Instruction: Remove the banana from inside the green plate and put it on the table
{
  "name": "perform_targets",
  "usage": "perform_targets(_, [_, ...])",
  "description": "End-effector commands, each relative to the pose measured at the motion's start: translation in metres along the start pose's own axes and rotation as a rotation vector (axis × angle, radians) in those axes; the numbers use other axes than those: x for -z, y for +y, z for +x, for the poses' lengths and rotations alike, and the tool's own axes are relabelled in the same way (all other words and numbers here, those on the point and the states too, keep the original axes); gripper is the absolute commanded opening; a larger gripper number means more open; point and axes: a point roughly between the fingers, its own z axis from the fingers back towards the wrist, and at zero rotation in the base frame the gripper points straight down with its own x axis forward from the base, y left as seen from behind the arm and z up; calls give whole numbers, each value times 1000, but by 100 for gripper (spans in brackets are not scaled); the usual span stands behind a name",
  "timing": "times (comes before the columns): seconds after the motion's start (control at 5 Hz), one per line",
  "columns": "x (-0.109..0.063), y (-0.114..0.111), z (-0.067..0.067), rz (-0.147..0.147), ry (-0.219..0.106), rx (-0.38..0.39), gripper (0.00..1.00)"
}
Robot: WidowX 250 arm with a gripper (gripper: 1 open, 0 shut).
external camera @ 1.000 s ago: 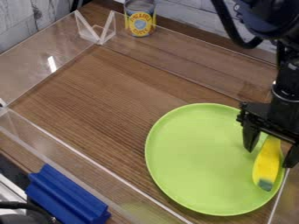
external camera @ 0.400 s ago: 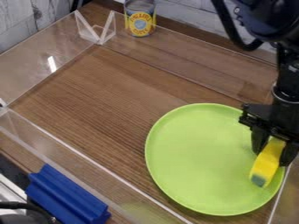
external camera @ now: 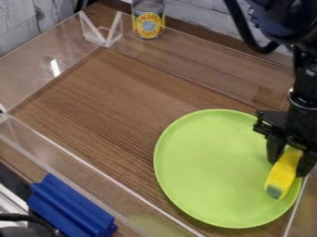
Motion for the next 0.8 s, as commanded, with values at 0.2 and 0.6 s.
perform_targets(0.2, [-33,-7,3,-36,-52,10,0])
perform_targets(0.6, [-40,-6,3,-34,-36,11,0])
